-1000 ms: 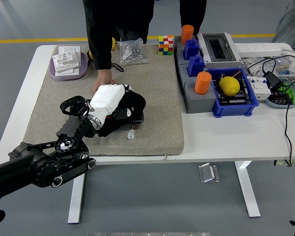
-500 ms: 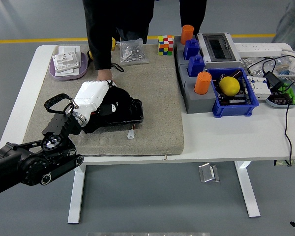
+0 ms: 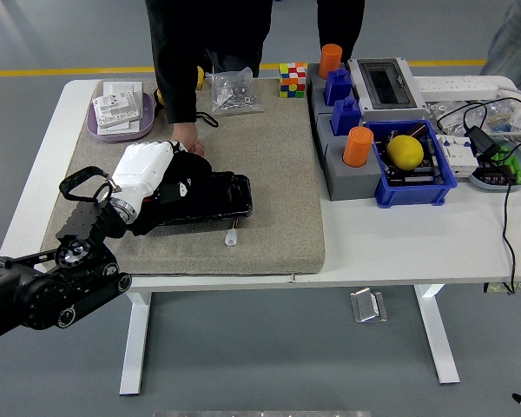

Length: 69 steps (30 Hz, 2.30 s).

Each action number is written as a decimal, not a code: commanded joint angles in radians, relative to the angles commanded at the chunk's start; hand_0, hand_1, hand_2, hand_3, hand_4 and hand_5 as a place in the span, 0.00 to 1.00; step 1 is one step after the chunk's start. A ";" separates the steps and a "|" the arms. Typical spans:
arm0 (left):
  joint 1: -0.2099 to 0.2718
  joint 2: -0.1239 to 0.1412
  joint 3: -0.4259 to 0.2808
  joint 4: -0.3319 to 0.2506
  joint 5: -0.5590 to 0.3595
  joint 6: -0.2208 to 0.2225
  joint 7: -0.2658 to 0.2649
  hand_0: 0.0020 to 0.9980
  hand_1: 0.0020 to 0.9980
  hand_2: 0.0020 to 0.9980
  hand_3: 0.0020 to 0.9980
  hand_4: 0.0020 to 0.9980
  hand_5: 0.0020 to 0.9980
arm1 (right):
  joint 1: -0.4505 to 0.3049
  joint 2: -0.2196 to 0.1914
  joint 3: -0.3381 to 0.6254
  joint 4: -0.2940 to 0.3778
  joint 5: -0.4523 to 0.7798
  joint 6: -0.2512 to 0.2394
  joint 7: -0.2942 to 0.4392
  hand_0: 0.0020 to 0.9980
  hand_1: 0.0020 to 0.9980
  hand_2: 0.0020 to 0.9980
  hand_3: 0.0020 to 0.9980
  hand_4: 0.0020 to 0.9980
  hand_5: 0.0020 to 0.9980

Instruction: Pick the rag up,wipe the panel,place it on the desk

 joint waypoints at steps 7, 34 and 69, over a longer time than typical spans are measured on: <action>0.014 0.037 -0.017 -0.007 0.006 0.001 -0.005 0.22 0.09 0.53 0.47 0.16 0.00 | -0.002 0.000 0.013 0.000 -0.004 -0.002 0.001 0.77 0.61 0.71 0.63 1.00 0.57; 0.059 0.117 -0.059 -0.013 0.015 0.003 -0.018 0.22 0.09 0.53 0.47 0.15 0.00 | -0.006 0.001 0.039 -0.003 -0.013 -0.003 -0.001 0.77 0.61 0.71 0.64 1.00 0.57; 0.018 0.018 0.017 -0.036 -0.012 0.019 -0.017 0.22 0.09 0.52 0.47 0.14 0.00 | 0.002 -0.001 0.029 -0.001 -0.013 0.000 -0.004 0.77 0.61 0.71 0.64 1.00 0.58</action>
